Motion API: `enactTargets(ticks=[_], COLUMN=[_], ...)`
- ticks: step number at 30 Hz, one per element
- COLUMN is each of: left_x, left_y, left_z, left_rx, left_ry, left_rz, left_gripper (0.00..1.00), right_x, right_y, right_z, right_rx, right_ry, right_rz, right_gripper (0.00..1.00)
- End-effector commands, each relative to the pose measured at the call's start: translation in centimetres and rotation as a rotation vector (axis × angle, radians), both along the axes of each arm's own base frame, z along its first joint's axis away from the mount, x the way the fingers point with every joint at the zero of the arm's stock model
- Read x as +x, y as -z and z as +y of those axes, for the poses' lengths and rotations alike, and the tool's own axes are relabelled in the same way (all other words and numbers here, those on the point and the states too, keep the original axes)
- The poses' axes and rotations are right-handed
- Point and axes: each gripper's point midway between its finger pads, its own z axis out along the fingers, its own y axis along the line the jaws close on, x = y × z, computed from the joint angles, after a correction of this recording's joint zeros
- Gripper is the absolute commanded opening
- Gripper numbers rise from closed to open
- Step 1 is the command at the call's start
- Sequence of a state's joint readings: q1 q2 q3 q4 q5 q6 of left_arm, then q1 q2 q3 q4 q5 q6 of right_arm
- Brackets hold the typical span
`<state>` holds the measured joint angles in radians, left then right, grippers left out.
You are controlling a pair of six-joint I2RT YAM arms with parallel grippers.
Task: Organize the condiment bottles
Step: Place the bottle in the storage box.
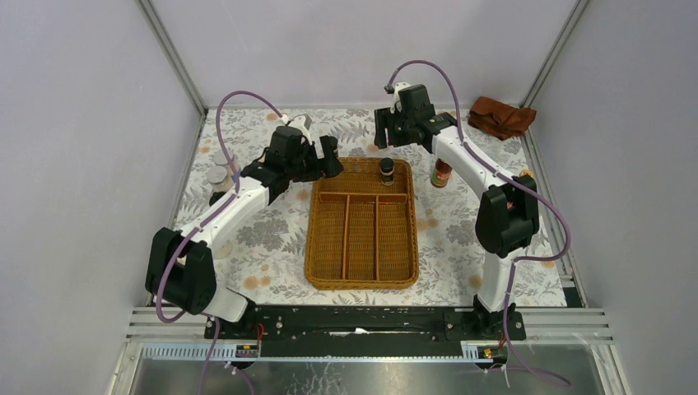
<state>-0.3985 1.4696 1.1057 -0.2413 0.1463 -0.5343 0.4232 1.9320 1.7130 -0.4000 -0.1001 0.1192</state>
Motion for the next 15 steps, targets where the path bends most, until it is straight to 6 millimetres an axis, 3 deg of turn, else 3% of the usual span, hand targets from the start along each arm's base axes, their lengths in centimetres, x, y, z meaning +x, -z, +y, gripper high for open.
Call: enactTargets(ticks=[1, 8, 15], left_x=[0.8, 2.5, 5.6], left_y=[-2.5, -1.9, 0.2], left_z=[0.3, 2.0, 2.4], left_rx=[0.014, 0.0, 0.05], left_ry=[-0.016, -0.066, -0.091], left_rz=[-0.07, -0.049, -0.047], left_gripper=[0.95, 0.95, 0.94], right_x=[0.4, 1.4, 2.3], right_y=[-4.4, -5.5, -8.9], right_z=[0.7, 1.3, 0.9], right_rx=[0.03, 0.034, 0.064], right_ry=[-0.049, -0.042, 0.012], right_rz=[-0.083, -0.111, -0.189], right_gripper=[0.71, 0.71, 0.71])
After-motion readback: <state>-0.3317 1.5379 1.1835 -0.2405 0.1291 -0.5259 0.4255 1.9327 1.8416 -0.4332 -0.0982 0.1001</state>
